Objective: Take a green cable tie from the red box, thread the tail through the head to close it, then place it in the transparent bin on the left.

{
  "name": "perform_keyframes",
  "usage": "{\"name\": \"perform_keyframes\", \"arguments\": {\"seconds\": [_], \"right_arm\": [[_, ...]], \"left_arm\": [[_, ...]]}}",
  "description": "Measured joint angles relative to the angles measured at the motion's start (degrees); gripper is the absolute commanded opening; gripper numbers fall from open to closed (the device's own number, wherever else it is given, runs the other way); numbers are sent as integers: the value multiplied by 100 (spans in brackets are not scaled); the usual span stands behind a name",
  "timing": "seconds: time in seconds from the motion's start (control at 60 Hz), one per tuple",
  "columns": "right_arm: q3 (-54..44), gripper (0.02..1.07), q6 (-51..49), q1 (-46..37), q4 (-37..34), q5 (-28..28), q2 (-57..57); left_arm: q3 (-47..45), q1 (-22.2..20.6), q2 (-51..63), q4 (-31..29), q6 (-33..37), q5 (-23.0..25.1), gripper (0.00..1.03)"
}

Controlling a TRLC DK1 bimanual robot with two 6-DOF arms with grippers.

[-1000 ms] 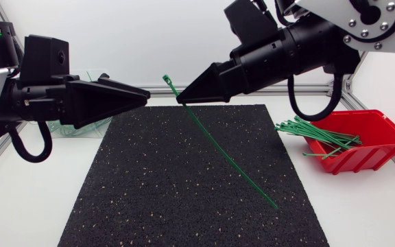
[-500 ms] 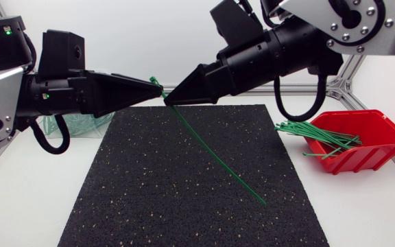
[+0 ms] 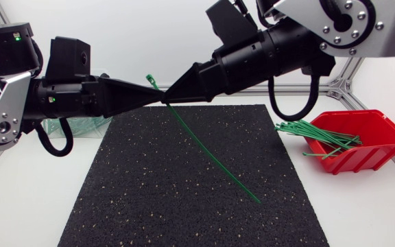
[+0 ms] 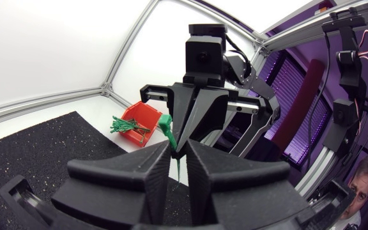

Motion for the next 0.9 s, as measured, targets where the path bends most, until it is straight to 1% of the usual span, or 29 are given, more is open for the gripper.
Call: {"name": "perform_keyframes", "arguments": {"seconds": [0.5,0.55,0.65,0.7,0.783,0.9], "right_arm": [[-28,11,7,26,-2,59,-11],[-28,11,7,26,-2,63,-11],[-39,11,7,26,-2,81,-15],[-39,11,7,26,-2,81,-15],[-55,11,4,28,-2,101,-15],[-76,11,4,57,-20,129,-15]], "left_arm": [[-33,103,-2,50,-4,85,4],[-37,105,-4,55,-4,83,7],[-59,114,-7,59,-9,79,15],[-83,114,-20,59,-15,77,15],[-107,114,-46,57,-61,52,21],[-107,146,-48,66,-142,11,22]]}}
